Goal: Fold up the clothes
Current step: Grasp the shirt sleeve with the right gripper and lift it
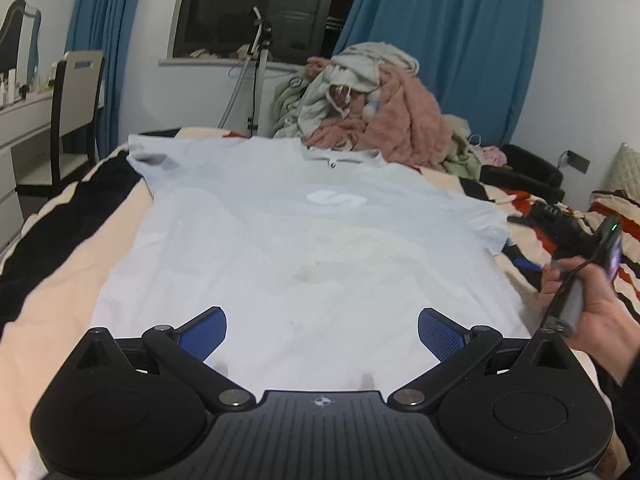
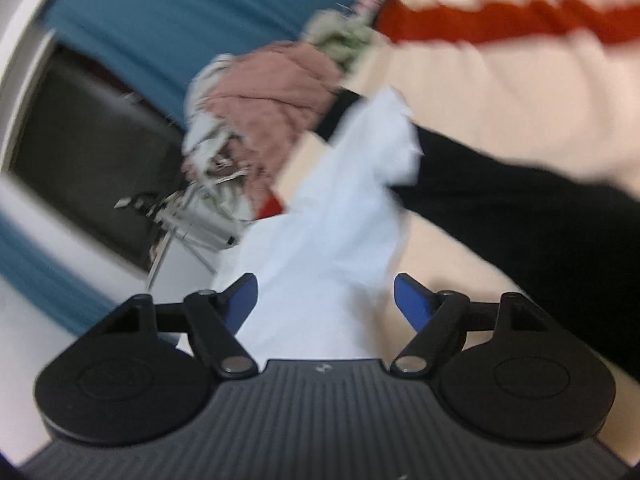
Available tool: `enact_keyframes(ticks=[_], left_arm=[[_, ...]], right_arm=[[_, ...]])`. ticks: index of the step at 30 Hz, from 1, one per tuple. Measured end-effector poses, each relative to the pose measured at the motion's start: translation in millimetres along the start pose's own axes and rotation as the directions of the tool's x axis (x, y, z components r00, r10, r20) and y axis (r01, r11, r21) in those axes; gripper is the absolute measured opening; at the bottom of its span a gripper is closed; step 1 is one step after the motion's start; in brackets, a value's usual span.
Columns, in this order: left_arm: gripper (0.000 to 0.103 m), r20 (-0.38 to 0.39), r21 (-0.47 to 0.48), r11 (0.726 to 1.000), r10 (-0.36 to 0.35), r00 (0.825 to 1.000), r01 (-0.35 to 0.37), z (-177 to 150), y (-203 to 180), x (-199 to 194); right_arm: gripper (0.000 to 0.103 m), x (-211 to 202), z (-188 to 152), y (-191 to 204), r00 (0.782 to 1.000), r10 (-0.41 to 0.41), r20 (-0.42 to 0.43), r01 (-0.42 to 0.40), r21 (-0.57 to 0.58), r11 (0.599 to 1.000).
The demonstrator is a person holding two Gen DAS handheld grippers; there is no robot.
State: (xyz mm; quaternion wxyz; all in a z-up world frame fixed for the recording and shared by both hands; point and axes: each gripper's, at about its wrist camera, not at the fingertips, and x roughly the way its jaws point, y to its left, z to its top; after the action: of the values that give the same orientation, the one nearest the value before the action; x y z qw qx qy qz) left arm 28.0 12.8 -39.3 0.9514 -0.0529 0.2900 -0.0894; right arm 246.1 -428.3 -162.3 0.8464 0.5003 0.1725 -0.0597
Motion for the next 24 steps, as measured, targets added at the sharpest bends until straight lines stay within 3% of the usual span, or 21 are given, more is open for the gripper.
enact_keyframes(ticks=[8, 10, 13, 16, 17, 19, 24], left_arm=[[0.103, -0.006, -0.044, 0.999, 0.013, 1.000, -0.013, 11.1, 8.7, 43.8], [0.103, -0.008, -0.069, 0.997, 0.013, 1.000, -0.014, 13.3, 12.6, 57.4], [0.103, -0.030, -0.084, 0.996, 0.029, 0.999, -0.031, 17.7, 17.6, 79.0], [0.103, -0.047, -0.092, 0.995, 0.045, 0.998, -0.049, 22.2, 21.9, 96.3], [0.103, -0.048, -0.092, 0.994, 0.045, 0.998, -0.049, 23.9, 23.2, 99.8], [0.103, -0.029, -0.095, 0.994, 0.045, 0.999, -0.048, 27.5, 26.4, 100.6], [0.103, 0.025, -0.106, 0.992, 0.077, 0.997, -0.074, 38.3, 41.8, 76.3]], right_arm=[[0.072, 85.9, 19.5, -16.3, 0.991, 0.089, 0.104, -0.086, -0.031, 0.996], [0.063, 105.2, 27.7, -15.9, 0.989, 0.076, 0.130, -0.069, -0.059, 0.996], [0.061, 128.8, 43.1, -11.1, 0.983, 0.061, 0.175, -0.049, -0.071, 0.996], [0.060, 149.4, 61.7, 8.6, 0.985, 0.005, 0.171, 0.022, -0.157, 0.987], [0.055, 155.7, 67.4, 18.4, 0.986, -0.025, 0.162, 0.058, -0.199, 0.978], [0.008, 159.5, 75.4, 43.5, 0.980, -0.098, 0.175, 0.150, -0.315, 0.937], [0.007, 126.5, 73.4, 125.6, 0.957, -0.065, 0.281, 0.202, -0.491, 0.848]])
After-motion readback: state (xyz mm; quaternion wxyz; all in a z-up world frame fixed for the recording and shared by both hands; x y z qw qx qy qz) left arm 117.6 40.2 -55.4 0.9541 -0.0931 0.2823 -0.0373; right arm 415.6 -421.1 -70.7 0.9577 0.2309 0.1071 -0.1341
